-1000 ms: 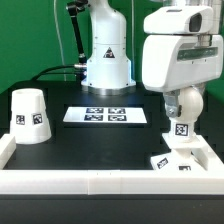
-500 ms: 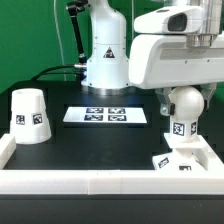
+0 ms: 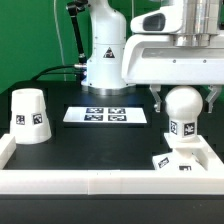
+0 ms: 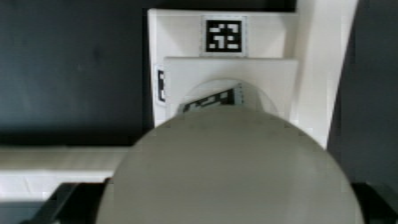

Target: Assemble lamp

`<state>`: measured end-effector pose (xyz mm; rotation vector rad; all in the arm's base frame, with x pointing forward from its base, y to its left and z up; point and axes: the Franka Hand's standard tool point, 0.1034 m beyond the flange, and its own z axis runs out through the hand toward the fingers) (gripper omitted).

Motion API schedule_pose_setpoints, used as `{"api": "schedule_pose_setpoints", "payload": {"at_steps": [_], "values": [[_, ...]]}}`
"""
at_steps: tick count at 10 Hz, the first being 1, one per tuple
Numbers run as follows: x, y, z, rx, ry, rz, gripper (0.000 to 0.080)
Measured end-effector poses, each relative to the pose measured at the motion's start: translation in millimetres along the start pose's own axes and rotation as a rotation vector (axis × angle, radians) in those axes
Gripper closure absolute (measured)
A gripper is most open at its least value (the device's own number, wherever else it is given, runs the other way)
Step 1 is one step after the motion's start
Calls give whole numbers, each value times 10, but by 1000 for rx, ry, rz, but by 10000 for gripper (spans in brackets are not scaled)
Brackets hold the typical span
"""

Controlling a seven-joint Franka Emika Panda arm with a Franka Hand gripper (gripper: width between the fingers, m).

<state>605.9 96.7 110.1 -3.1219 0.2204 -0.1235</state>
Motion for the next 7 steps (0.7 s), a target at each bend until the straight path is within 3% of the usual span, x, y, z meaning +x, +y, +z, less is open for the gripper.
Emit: {"api": "schedule_pose_setpoints", "payload": {"at_steps": [7], "values": [[-8, 6, 0, 18, -20, 431, 220]]}}
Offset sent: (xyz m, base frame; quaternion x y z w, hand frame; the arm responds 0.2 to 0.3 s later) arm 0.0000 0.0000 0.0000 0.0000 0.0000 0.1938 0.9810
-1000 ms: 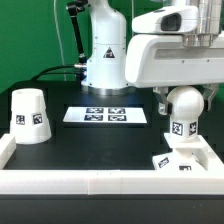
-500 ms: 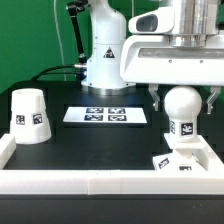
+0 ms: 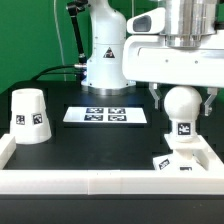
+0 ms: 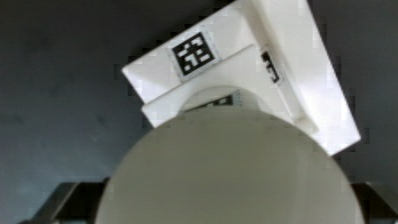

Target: Assemble lamp

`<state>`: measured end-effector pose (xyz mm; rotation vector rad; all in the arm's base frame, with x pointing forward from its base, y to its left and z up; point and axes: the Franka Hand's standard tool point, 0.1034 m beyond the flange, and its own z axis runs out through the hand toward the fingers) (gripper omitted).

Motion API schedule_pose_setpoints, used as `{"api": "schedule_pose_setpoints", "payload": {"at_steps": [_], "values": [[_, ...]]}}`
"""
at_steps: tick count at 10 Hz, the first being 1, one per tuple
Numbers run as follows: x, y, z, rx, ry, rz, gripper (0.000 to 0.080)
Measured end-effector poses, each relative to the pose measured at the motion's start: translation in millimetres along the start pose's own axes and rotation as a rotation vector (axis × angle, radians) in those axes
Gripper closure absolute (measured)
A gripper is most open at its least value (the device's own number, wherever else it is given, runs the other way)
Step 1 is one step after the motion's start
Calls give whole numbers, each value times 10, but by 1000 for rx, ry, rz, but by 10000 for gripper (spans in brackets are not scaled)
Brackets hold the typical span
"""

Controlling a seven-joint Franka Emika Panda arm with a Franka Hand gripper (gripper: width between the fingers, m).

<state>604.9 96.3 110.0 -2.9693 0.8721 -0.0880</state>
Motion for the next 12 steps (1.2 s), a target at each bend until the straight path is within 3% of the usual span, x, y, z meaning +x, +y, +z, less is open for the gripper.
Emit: {"api": "schedule_pose_setpoints", "payload": {"at_steps": [1, 3, 5, 7, 12], "values": [[-16, 5, 1, 12, -27, 157, 220], [-67, -1, -8, 6, -73, 347, 220], [-87, -8, -8, 23, -121, 583, 220], [-90, -8, 16, 21, -165, 786, 220], [-105, -38, 19, 19, -172, 899, 220]]}}
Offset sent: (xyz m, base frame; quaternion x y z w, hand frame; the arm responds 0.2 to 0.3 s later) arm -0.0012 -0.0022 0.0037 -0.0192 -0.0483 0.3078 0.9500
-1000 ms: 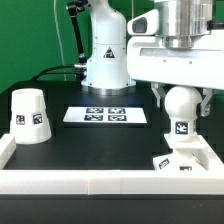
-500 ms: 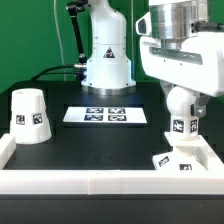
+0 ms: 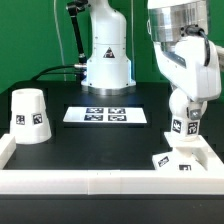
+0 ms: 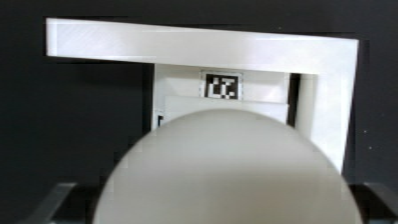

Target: Assemble lamp

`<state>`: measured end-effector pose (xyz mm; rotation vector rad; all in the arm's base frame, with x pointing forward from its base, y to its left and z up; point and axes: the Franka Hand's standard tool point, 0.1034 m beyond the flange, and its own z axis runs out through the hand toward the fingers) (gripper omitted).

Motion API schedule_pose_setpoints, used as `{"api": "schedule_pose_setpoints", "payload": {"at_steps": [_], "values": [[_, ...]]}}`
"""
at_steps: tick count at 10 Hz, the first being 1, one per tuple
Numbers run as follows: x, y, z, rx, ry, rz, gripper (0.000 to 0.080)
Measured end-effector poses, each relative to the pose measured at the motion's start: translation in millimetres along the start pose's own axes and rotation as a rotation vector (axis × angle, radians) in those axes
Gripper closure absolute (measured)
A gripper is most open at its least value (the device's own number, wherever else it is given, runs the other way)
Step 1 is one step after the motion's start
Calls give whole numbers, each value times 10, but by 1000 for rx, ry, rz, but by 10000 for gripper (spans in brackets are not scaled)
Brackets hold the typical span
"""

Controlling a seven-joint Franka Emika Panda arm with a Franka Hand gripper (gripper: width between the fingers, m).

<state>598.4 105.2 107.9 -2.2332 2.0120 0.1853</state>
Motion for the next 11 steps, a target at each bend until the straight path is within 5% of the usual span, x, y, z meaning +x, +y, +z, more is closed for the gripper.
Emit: {"api": "schedule_pose_setpoints", "payload": {"at_steps": [2, 11], "values": [[-46, 1, 0, -1, 5, -112, 109], [-78, 3, -31, 4, 18, -941, 101]]}}
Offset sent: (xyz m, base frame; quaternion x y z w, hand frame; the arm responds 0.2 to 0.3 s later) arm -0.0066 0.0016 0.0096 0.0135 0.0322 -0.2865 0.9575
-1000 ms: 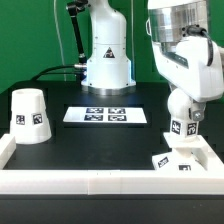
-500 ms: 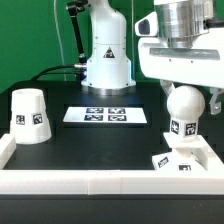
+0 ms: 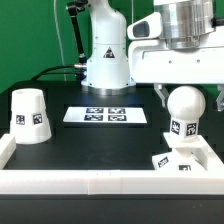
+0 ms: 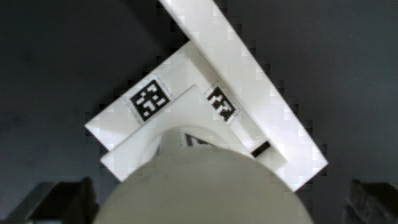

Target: Assemble lamp

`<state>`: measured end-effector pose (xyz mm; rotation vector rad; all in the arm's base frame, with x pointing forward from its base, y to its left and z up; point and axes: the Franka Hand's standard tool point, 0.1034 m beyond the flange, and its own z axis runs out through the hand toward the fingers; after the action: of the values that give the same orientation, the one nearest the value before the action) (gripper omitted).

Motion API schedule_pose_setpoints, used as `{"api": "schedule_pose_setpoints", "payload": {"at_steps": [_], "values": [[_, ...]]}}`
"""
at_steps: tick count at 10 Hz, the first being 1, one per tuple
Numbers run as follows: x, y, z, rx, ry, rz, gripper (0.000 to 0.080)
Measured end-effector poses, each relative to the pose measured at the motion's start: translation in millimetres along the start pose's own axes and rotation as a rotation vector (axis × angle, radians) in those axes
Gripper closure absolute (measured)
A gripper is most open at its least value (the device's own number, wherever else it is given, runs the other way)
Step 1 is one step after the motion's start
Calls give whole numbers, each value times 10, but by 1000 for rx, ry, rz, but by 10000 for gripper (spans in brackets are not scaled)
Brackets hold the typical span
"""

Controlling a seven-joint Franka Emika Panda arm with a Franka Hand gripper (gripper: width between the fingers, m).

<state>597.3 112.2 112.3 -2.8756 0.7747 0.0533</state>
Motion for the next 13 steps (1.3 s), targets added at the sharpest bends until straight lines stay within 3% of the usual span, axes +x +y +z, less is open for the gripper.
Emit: {"api": "schedule_pose_setpoints", "payload": {"at_steps": [2, 8, 13], "values": [[44, 19, -2, -40, 45, -317, 101], [127, 18, -26, -93, 60, -943, 101], [154, 62, -22, -111, 46, -1267, 101]]}}
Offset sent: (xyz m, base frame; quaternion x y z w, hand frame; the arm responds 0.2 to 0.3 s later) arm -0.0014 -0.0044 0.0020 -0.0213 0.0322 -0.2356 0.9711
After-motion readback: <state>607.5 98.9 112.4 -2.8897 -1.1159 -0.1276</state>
